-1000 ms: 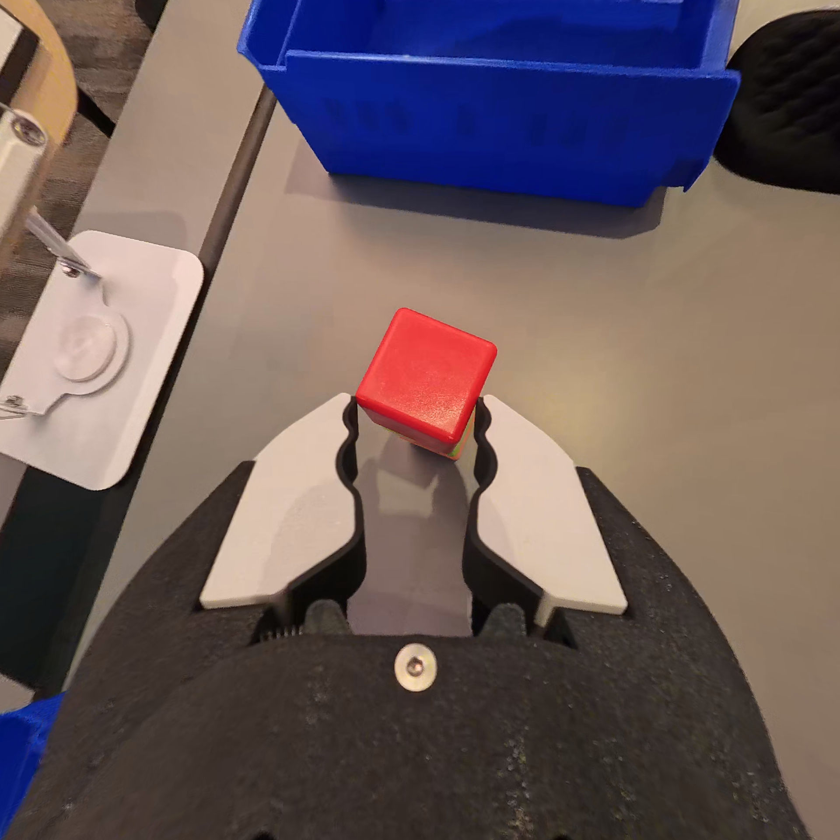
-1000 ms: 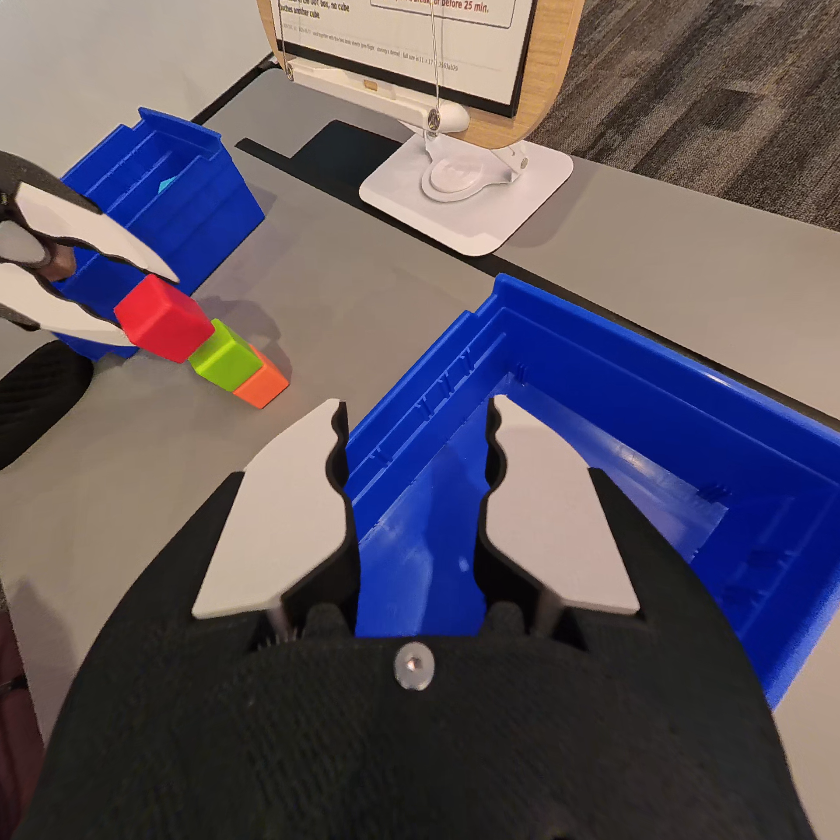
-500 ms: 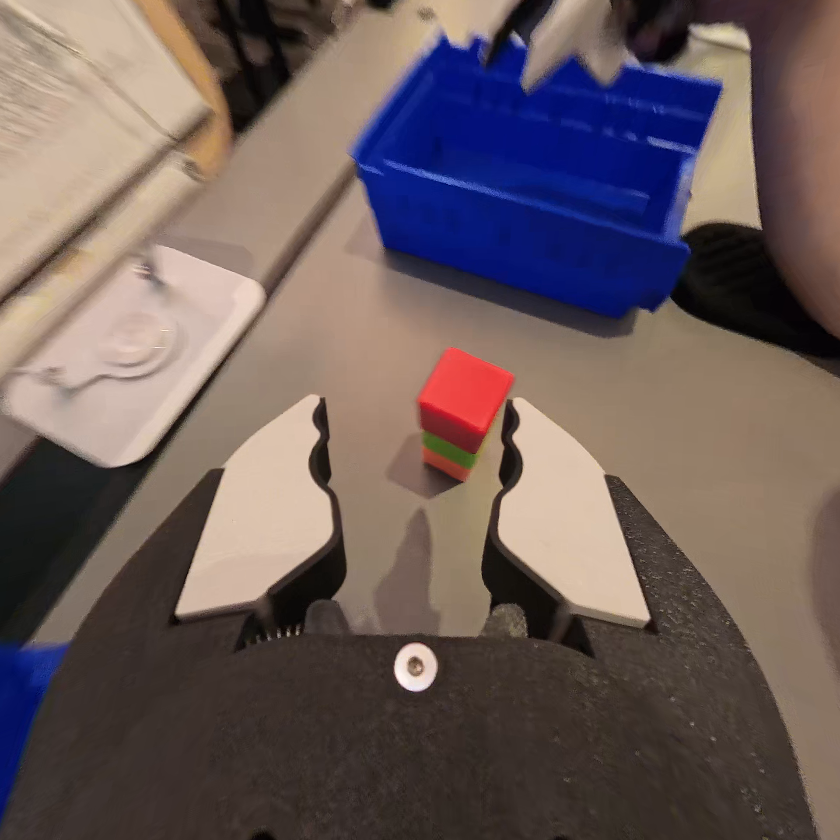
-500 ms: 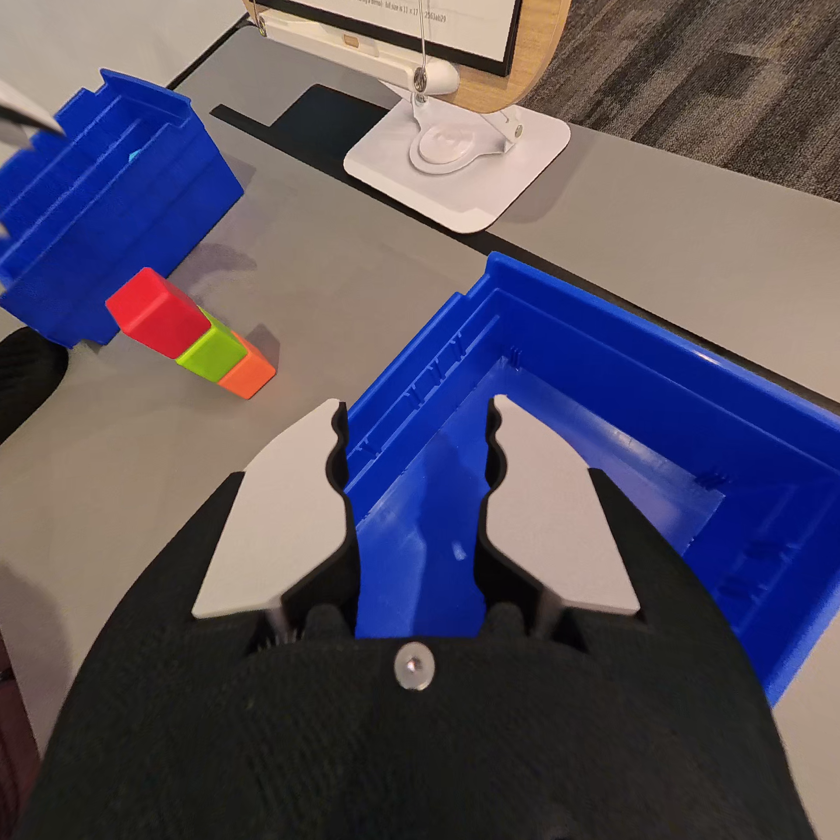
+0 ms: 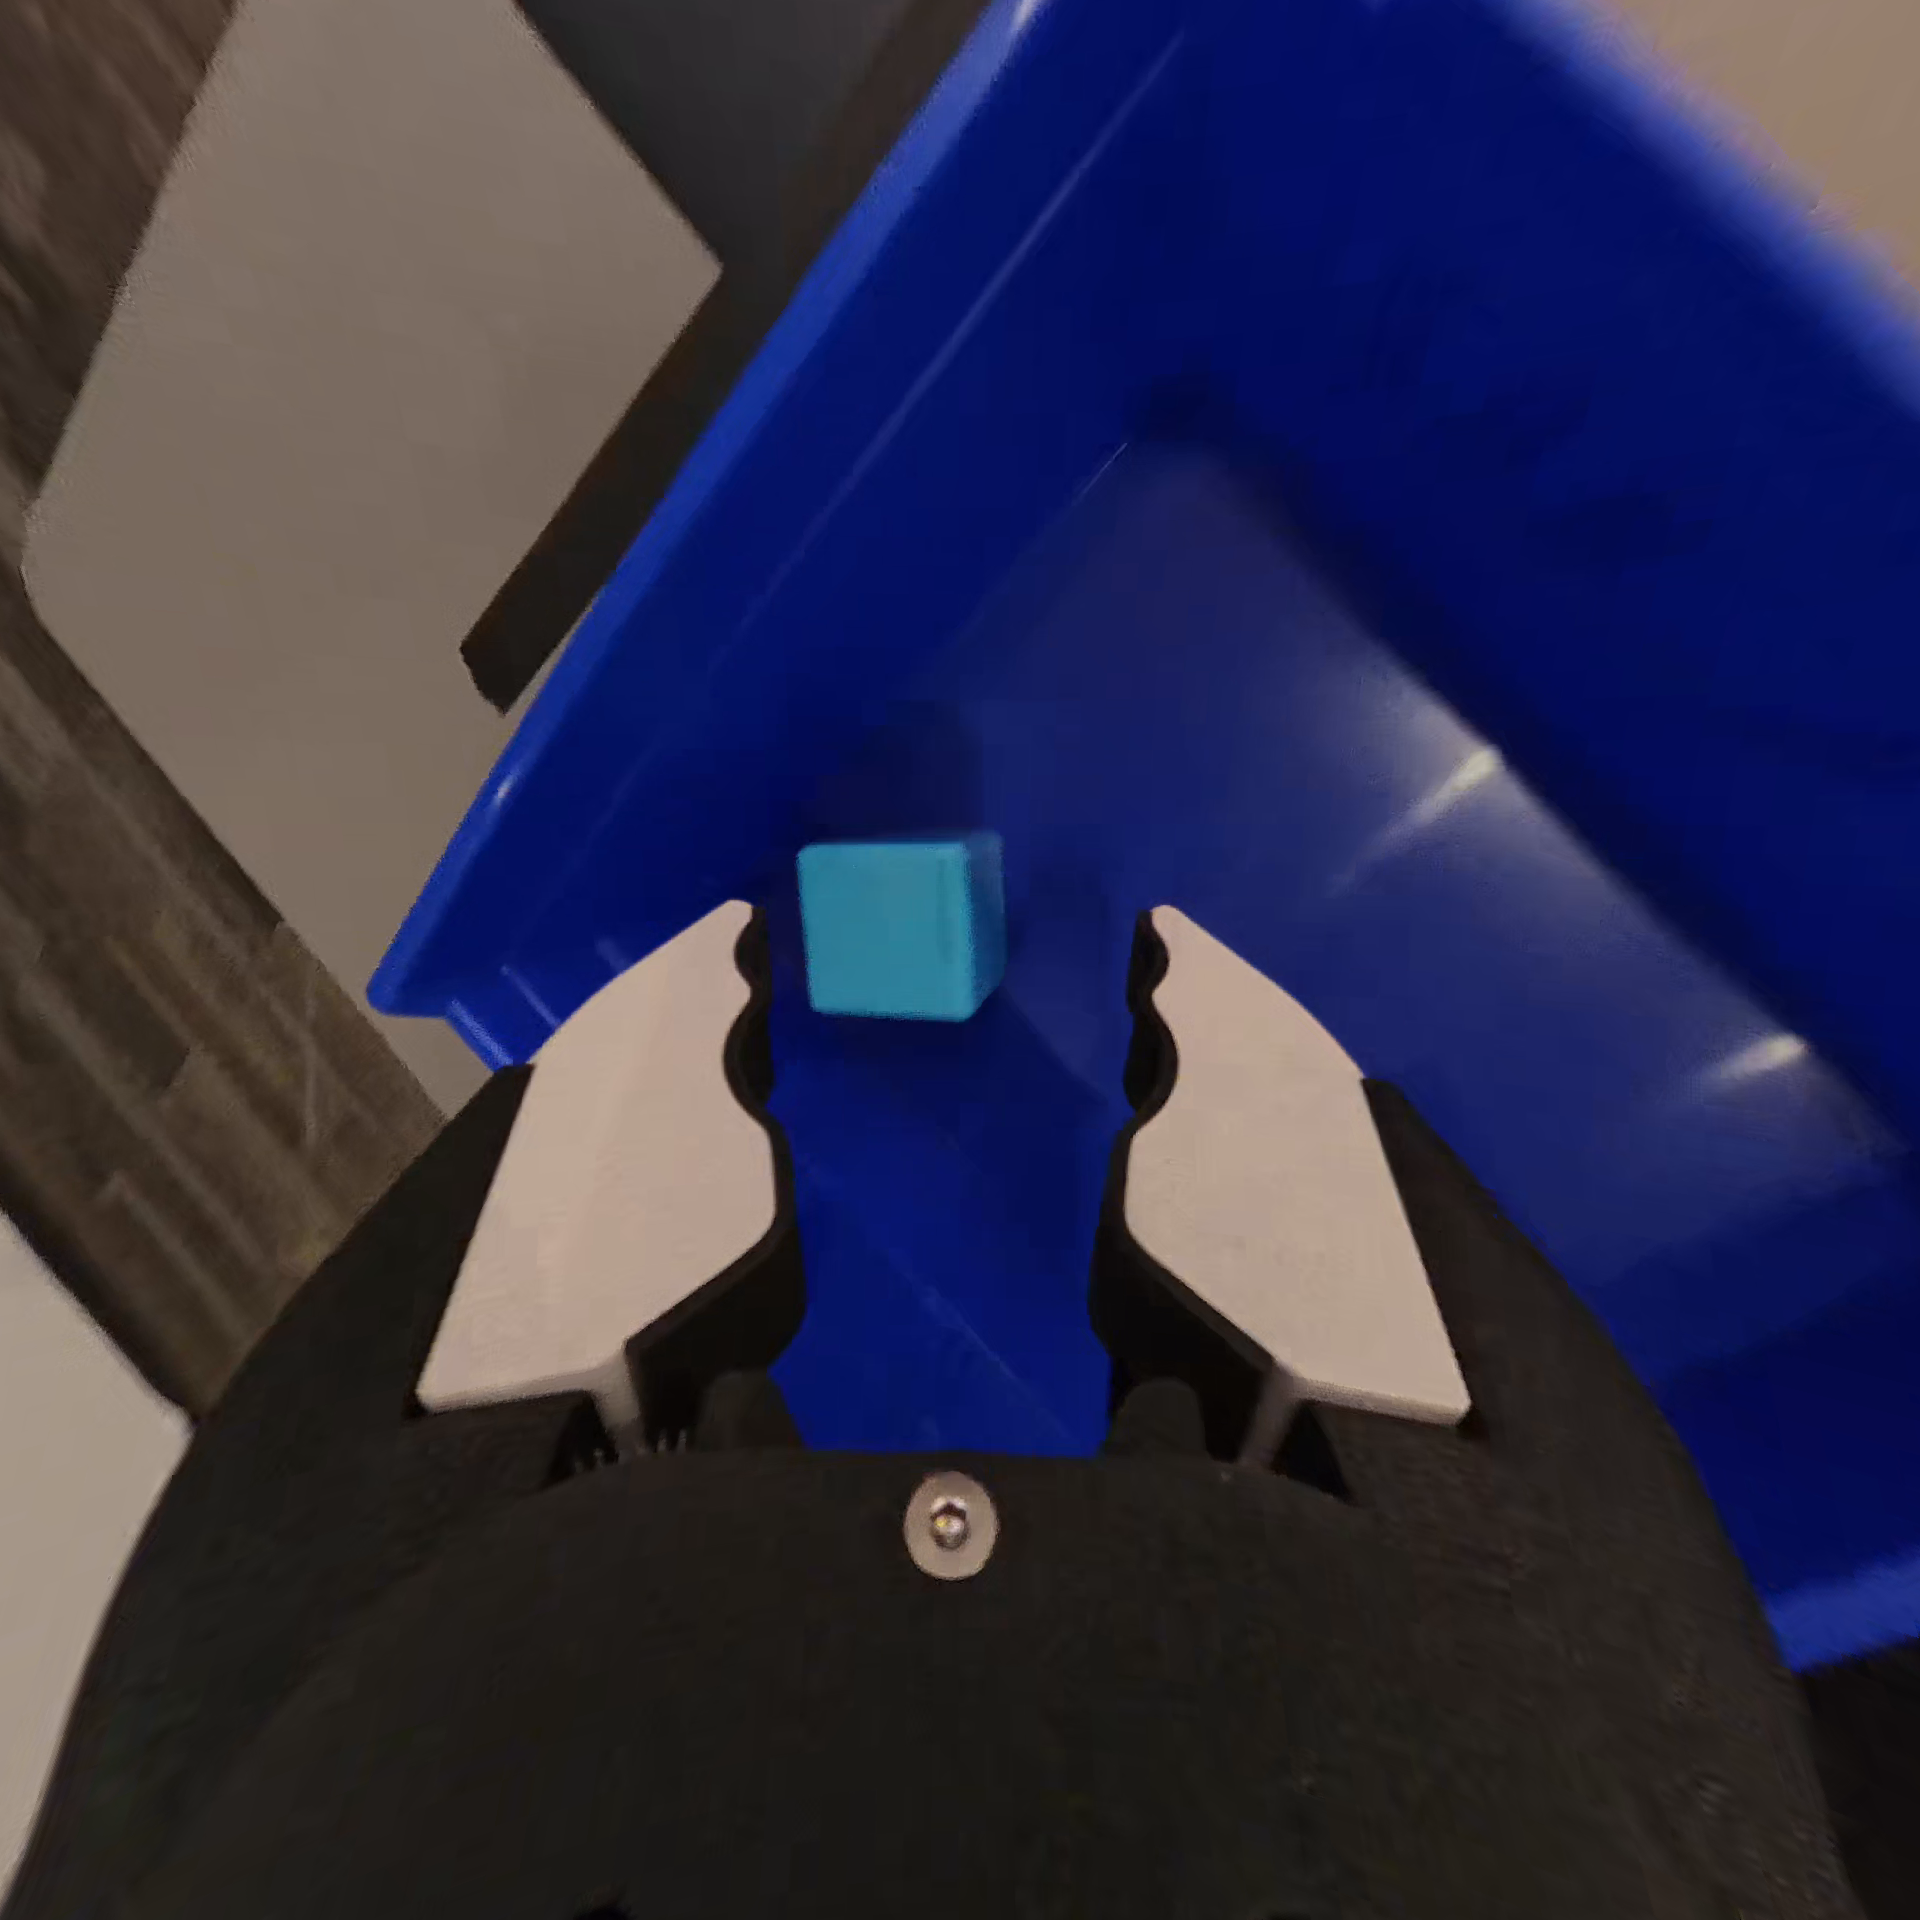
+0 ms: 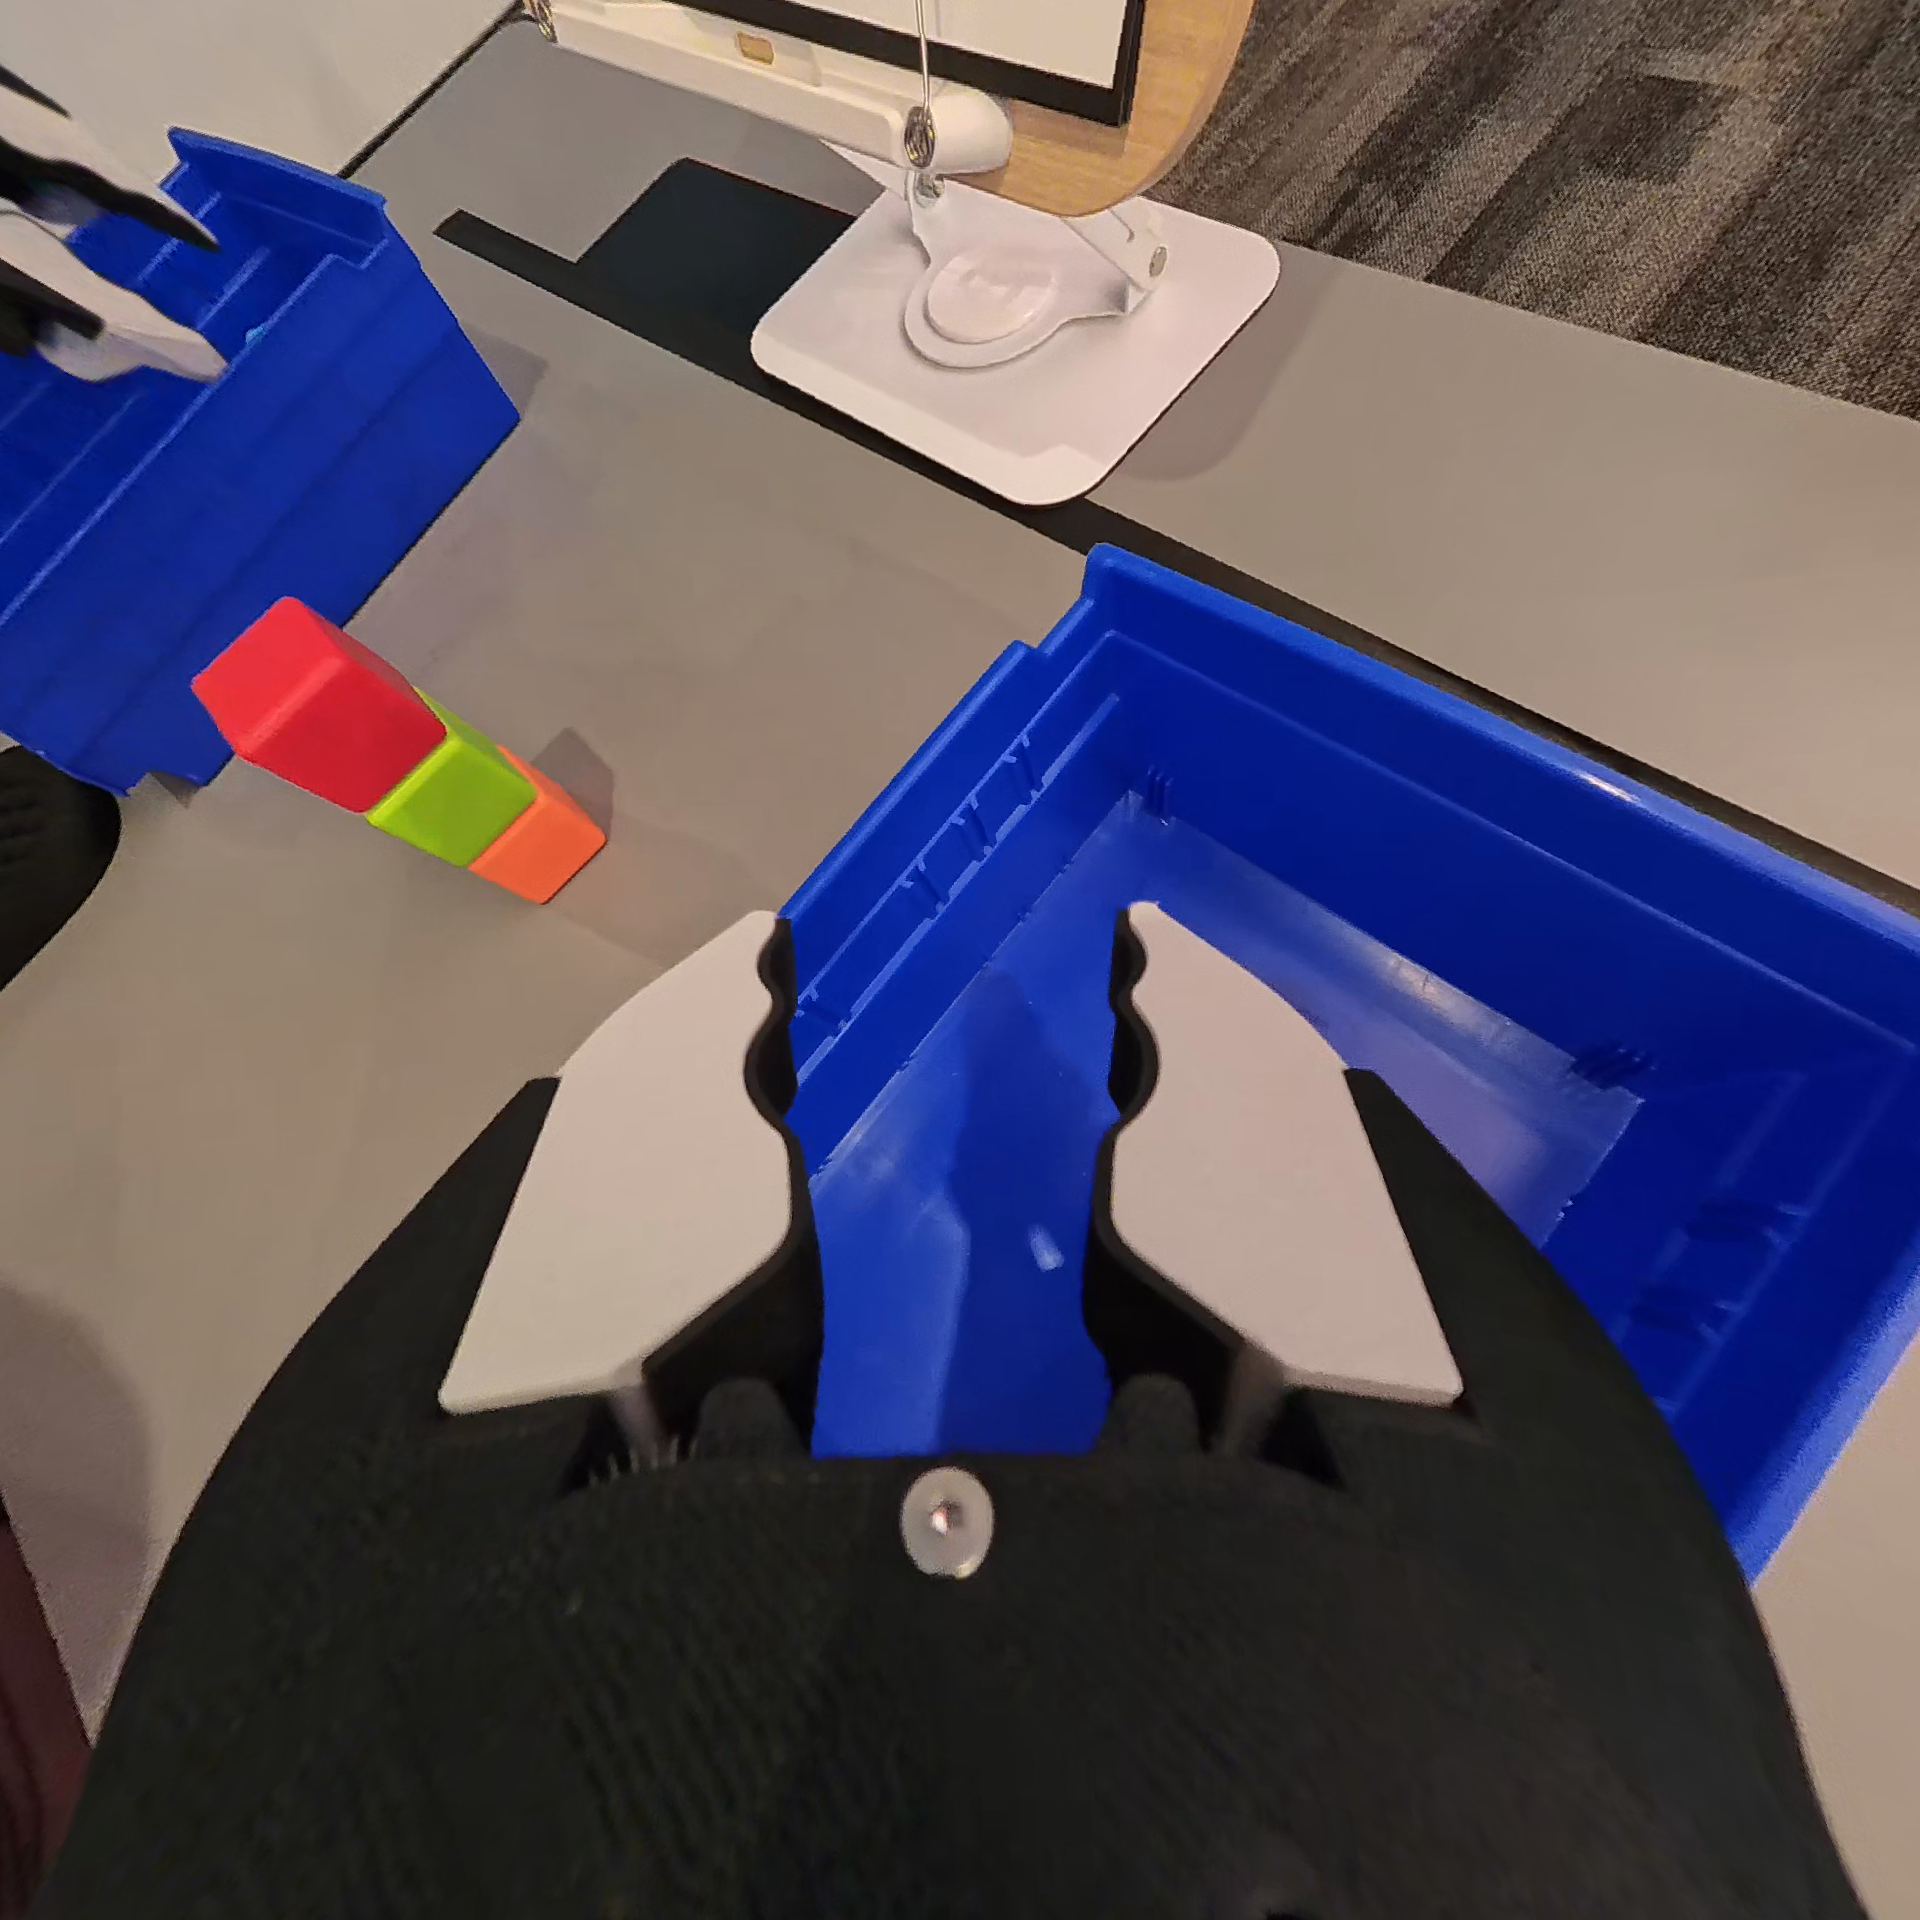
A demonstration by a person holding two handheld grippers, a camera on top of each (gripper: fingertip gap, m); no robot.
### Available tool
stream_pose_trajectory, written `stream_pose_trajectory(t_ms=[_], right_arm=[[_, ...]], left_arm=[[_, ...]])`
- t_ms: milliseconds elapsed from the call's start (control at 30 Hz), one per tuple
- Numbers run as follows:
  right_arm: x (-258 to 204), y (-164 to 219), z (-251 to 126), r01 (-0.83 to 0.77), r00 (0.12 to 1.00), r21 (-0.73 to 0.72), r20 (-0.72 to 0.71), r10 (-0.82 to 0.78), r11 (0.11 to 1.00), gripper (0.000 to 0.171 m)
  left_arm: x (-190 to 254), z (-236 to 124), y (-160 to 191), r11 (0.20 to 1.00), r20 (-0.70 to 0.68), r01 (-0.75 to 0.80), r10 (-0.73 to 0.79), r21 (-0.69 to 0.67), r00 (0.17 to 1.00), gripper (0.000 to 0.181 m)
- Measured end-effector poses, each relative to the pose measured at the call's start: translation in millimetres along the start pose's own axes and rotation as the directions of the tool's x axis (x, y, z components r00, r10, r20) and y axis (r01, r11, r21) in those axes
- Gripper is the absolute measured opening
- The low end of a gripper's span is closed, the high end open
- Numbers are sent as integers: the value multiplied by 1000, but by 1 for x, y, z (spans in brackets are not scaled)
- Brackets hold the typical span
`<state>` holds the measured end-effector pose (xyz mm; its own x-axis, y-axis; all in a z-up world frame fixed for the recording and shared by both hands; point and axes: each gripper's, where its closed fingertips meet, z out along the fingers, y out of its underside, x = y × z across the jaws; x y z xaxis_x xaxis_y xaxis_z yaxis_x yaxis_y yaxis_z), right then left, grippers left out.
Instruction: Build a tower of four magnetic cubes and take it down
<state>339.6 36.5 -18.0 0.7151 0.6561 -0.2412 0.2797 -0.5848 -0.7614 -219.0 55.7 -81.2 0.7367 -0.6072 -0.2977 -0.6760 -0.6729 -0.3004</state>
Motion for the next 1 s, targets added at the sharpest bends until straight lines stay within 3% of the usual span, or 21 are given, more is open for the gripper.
stream_pose_trajectory(t_ms=[333,633,733,867,1000], right_arm=[[3,10,10,6,1000,-68,-12,-7,998,60],[2,10,8,4,1000,-61,10,-3,998,60],[2,9,6,-3,1000,-48,18,4,999,60],[3,6,2,-7,1000,-31,19,8,1000,60],[1,3,3,-3,1000,-24,24,4,1000,60]], left_arm=[[-14,41,24,972,14,-37,42,-233,999,65],[-12,49,33,954,5,-41,44,-297,999,50],[-12,29,19,974,23,-41,47,-224,999,50],[-1,-36,-20,994,98,-103,107,-39,989,50],[72,-111,-84,959,26,-217,216,180,976,49]])
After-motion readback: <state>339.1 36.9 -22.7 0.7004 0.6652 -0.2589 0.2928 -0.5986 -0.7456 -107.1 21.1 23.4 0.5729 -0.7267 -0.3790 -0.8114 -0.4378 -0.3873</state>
